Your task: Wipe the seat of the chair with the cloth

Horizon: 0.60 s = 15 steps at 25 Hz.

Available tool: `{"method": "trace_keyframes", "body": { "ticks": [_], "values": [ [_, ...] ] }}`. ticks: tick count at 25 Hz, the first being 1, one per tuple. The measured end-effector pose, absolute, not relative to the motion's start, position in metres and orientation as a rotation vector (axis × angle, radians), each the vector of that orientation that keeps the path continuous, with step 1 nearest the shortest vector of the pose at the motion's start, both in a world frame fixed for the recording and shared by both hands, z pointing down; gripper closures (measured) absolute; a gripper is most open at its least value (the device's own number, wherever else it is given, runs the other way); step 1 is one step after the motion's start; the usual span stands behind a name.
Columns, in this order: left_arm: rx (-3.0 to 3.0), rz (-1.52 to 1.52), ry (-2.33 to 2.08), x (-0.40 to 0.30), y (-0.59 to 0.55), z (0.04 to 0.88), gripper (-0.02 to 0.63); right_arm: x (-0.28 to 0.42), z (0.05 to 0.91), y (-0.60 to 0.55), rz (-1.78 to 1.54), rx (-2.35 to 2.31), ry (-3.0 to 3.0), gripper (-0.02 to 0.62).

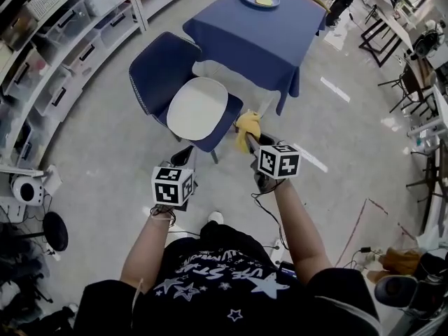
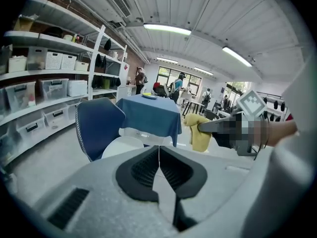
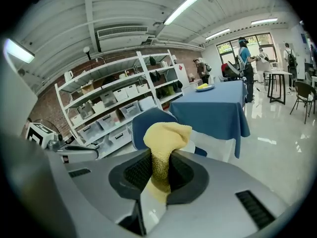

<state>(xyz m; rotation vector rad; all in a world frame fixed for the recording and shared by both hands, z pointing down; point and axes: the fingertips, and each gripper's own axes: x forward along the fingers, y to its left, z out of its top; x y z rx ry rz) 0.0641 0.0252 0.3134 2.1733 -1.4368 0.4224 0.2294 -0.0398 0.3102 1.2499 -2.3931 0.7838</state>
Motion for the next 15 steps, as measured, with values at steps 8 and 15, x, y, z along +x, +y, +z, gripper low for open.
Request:
{"method": "trace_keyframes", "body": {
  "ticks": [8, 15],
  "values": [
    [2.174, 0.379, -1.468, 0.033, 0.085, 0.301, 0.584, 0.200, 0.296, 0.020, 0.717, 1.236, -2.396, 0.525],
    [2.169, 0.362, -1.474, 0.010, 0.142, 0.297, 0.584, 0.182, 0.291, 0.081, 0.682, 1.213, -2.393, 0.525]
  ]
}}
